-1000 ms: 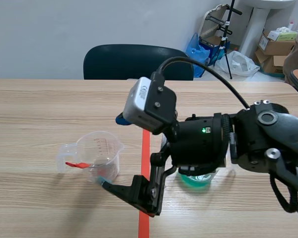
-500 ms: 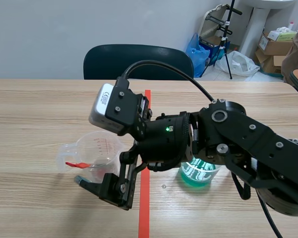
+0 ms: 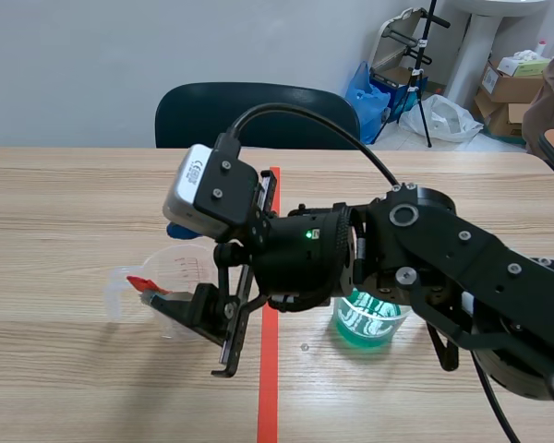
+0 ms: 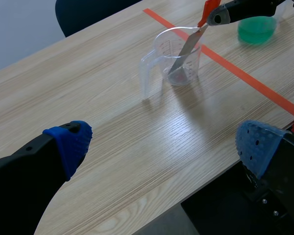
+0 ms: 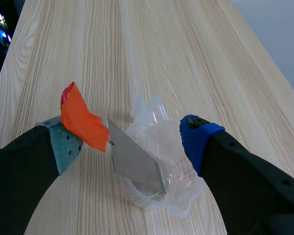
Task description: Do the redox reaction experiment
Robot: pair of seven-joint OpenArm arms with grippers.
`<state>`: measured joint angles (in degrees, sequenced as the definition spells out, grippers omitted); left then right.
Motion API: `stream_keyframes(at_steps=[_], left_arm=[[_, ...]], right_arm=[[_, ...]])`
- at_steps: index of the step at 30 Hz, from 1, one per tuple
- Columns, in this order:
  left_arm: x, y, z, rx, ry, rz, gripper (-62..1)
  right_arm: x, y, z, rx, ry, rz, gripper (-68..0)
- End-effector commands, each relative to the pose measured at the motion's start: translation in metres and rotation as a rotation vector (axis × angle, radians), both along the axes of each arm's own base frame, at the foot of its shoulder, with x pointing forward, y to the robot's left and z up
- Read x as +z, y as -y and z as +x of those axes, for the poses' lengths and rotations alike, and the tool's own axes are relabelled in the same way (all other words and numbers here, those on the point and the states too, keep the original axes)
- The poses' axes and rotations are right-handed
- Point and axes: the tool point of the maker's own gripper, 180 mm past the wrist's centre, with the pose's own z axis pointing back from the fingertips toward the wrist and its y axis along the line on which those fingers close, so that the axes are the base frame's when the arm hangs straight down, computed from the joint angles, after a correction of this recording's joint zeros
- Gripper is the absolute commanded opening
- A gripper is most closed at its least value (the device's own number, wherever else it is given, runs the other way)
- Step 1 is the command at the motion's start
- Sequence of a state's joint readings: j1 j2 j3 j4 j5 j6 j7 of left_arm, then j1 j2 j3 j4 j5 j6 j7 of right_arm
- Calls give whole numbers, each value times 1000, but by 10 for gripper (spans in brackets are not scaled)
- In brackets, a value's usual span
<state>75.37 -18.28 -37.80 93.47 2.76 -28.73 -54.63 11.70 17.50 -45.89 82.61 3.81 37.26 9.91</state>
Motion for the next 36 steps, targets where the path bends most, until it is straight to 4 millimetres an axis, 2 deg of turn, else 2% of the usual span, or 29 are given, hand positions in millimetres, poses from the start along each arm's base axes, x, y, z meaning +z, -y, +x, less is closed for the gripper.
stream_keyframes(at_steps=[1, 11, 14, 19, 22, 27, 36], left_arm=[[5, 1, 2, 5, 20, -19, 14], [5, 1, 2, 5, 20, -19, 14], [5, 1, 2, 5, 20, -19, 14], [5, 1, 2, 5, 20, -19, 14], [5, 1, 2, 5, 20, -19, 14], [5, 1, 2, 5, 20, -19, 14], [5, 1, 2, 5, 20, -19, 14]], right_arm=[[12, -1, 4, 0, 27, 31, -322], [13, -1, 4, 5, 44, 29, -524], [15, -2, 3, 9, 48, 42, -566], [17, -2, 3, 13, 50, 53, -585], [15, -2, 3, 16, 62, 40, -663], [19, -2, 7, 16, 78, 38, -667], [40, 3, 28, -5, 88, 54, -667]])
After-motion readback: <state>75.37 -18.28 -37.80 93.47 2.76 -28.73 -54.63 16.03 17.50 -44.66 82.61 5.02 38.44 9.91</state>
